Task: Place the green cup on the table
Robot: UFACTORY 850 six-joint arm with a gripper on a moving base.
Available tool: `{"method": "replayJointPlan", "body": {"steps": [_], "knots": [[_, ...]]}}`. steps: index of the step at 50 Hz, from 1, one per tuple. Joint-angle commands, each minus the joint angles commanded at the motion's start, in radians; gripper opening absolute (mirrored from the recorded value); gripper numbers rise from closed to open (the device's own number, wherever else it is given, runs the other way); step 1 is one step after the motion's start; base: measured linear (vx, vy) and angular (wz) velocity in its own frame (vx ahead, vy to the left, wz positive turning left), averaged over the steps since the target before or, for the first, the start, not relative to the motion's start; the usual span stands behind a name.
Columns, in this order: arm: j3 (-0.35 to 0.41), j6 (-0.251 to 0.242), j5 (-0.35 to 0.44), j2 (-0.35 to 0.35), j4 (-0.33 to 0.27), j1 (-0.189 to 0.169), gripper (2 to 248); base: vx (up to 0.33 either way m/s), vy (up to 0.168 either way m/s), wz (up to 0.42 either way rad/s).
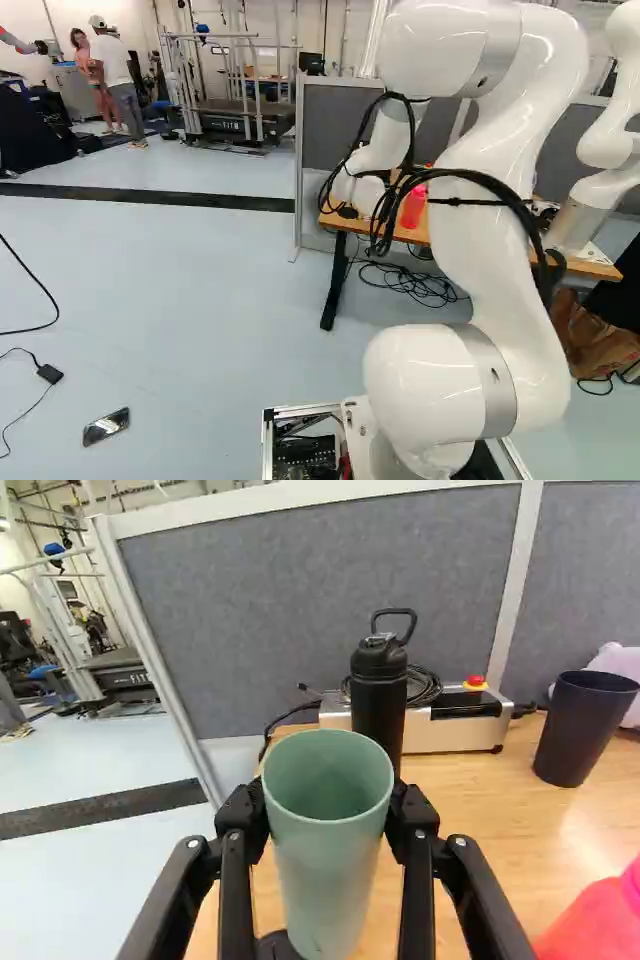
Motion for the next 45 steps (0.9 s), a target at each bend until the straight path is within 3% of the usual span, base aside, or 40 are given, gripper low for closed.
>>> {"method": "replayJointPlan", "body": {"steps": [15, 28, 41, 42, 45], "knots": [[-0.097, 0.000, 0.050, -0.101, 0.073, -0.006, 127, 0.000, 0.000, 0.000], [-0.125, -0.107, 0.064, -0.146, 0.095, -0.007, 127, 0.000, 0.000, 0.000], [-0.127, -0.125, 0.064, -0.157, 0.096, -0.007, 127, 0.000, 0.000, 0.000], [-0.128, -0.126, 0.064, -0.157, 0.096, -0.007, 140, 0.000, 0.000, 0.000], [-0.128, -0.126, 0.064, -0.158, 0.096, -0.007, 140, 0.000, 0.000, 0.000]]}}
